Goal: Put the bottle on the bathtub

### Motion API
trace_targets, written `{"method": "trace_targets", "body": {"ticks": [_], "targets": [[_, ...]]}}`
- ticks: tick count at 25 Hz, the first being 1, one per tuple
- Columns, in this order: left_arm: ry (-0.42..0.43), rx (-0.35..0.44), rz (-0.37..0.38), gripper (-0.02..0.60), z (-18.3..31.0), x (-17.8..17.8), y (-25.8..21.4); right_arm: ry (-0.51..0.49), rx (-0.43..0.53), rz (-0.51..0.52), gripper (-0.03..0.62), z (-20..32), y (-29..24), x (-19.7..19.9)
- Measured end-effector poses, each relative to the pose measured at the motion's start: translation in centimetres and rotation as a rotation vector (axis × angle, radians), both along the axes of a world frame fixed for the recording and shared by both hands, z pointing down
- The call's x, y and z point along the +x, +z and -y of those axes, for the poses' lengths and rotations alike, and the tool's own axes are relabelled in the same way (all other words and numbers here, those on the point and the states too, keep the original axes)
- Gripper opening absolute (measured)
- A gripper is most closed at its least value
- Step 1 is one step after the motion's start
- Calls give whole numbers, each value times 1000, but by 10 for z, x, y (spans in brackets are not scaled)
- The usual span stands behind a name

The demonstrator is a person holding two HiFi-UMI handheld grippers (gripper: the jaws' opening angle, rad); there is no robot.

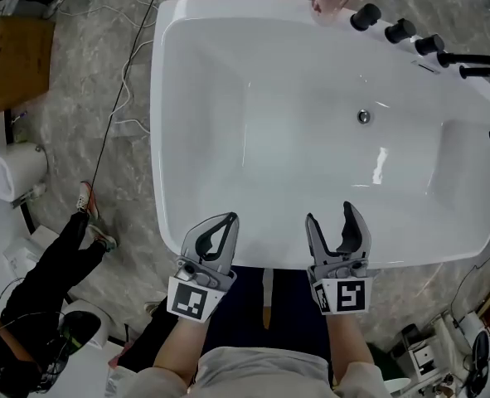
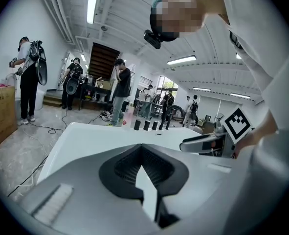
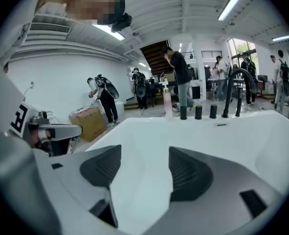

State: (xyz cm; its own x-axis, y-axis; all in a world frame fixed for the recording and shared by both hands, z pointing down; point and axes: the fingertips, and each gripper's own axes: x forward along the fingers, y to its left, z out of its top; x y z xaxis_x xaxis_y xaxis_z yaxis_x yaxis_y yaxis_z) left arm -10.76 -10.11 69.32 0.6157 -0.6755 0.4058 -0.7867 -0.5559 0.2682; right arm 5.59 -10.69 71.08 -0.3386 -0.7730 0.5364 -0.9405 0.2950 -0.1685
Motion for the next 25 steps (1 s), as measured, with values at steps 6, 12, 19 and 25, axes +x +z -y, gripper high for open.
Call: {"method": "trace_targets", "body": {"ticks": [6, 12, 19, 25], "targets": [[8, -1, 10, -5, -5, 0, -2, -5, 16, -36, 5, -9, -3, -1], [1, 0, 9, -5, -10, 4, -2, -3, 7, -18, 5, -15, 0, -1], [21, 5, -4, -3, -18, 15, -4, 1, 20, 3, 5, -20, -3, -1], [7, 26, 8, -3, -17, 18, -19, -14, 52, 20, 5, -19, -20, 3]]}}
